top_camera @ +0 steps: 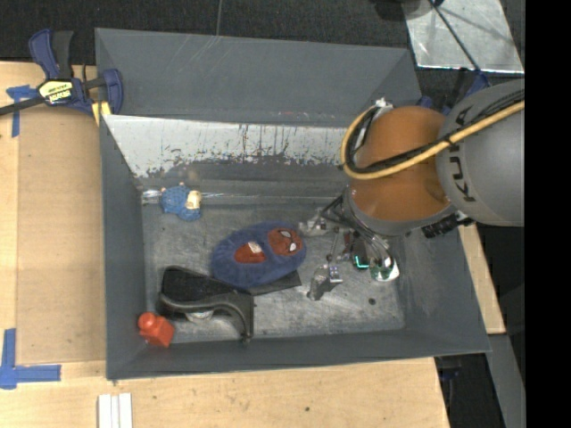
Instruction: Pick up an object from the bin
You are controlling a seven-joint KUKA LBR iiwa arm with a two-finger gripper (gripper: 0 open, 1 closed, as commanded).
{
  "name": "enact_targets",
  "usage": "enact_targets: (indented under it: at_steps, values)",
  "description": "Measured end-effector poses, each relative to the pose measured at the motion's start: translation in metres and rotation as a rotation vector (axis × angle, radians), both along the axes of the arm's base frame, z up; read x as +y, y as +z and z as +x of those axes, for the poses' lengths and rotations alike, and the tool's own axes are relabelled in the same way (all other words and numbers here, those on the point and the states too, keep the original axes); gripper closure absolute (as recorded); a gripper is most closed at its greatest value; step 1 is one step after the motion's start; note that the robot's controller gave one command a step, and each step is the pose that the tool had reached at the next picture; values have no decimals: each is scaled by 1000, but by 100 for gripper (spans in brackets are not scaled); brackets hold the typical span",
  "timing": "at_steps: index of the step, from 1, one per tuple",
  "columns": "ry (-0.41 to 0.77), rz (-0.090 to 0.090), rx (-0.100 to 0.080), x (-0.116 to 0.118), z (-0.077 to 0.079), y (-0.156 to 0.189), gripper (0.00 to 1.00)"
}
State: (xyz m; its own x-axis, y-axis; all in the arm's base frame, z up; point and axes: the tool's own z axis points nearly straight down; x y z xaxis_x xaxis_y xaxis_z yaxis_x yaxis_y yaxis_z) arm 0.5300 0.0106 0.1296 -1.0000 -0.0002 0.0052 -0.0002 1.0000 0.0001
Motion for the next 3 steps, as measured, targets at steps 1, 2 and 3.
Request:
enact_targets:
  at_steps: [1, 2, 3]
  values:
    - [-37, -1, -27, 67, 39, -55, 0]
    - [-39, 4, -44, 66, 43, -49, 100]
    - [-49, 0, -18, 40, 68, 90, 100]
